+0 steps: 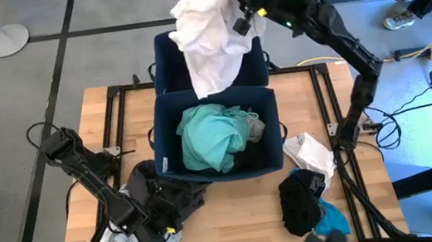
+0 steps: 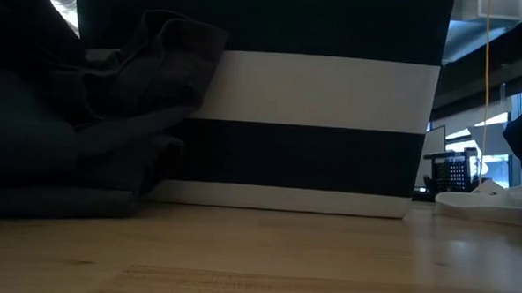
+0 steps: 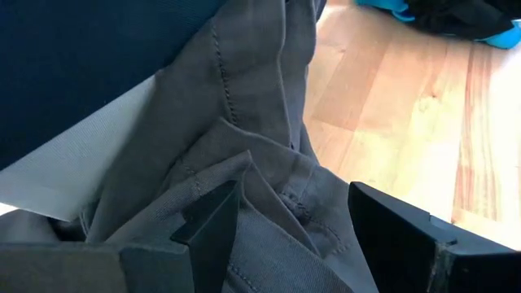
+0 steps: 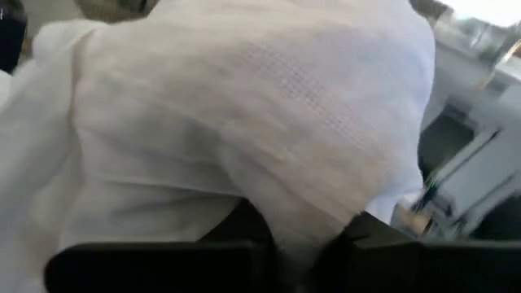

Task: Sort clothes
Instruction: Put the white shirt into the top blue laundry bin

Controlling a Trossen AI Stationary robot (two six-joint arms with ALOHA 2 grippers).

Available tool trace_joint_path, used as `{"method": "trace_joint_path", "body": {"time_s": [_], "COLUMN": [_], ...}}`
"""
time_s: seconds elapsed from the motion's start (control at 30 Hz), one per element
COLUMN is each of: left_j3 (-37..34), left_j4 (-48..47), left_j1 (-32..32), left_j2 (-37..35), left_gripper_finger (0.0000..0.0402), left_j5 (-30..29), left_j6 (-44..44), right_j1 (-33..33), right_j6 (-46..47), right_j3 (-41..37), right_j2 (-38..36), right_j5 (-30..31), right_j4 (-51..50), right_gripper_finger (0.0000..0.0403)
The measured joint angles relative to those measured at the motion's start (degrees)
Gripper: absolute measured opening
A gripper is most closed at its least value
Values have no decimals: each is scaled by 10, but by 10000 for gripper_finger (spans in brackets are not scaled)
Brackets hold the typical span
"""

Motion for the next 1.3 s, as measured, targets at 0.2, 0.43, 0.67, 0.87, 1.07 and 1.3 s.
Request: {"method": "trace_joint_path", "body": {"time_s": [0.2, 0.43, 0.67, 0.87, 1.07, 1.3], "left_j3": [0, 0, 0, 0, 0, 0], "left_j4": [-2, -2, -2, -1, 0, 0], "left_j1": [2, 2, 2, 2, 2, 2], "left_j2": [0, 0, 0, 0, 0, 0], "left_gripper_finger": [224, 224, 224, 224, 224, 224], "left_j5": [-2, -4, -5, -17, -23, -23], "left_j6": [2, 2, -5, -7, -13, -18], "right_j1": [-32, -30, -44, -50, -57, -56], "right_j6": [60, 64, 65, 78, 88, 138], "right_j3": [0, 0, 0, 0, 0, 0], "right_j2": [36, 70, 101, 132, 172, 194], "right_j5": [-54, -112, -125, -98, -6, -22], "right_j4": [-99, -216, -296, -288, -253, -264], "right_gripper_finger": [51, 51, 51, 51, 51, 51]}}
